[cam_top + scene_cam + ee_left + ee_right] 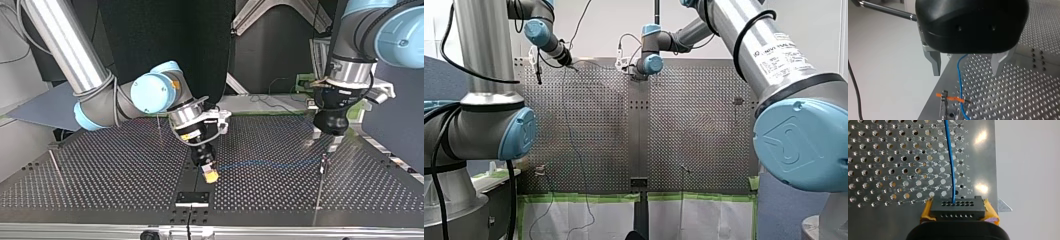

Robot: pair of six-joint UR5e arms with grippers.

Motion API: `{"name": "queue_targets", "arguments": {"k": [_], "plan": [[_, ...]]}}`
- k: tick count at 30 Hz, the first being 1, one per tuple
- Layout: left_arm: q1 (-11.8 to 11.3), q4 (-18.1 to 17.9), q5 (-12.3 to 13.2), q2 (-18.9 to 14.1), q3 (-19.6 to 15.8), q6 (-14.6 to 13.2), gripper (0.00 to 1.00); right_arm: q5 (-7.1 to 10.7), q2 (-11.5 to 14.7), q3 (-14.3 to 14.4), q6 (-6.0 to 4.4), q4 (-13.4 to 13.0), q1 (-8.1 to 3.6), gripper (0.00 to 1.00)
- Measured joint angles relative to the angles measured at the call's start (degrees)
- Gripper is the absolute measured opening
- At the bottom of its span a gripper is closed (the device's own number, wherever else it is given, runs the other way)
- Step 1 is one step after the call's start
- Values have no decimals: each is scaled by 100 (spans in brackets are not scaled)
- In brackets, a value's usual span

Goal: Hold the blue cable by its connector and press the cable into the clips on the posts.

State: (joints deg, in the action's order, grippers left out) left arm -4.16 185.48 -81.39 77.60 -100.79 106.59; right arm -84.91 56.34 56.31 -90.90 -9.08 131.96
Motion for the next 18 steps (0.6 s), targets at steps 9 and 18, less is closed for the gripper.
{"name": "queue_targets", "arguments": {"k": [9, 18], "plan": [[12, -119, -391, 1, -1, -426, 98, 0, -2, 3, 0, 2, 2, 0], [58, -375, -434, 3, -53, -794, 98, -5, -2, 8, 0, 0, 2, 0]]}}
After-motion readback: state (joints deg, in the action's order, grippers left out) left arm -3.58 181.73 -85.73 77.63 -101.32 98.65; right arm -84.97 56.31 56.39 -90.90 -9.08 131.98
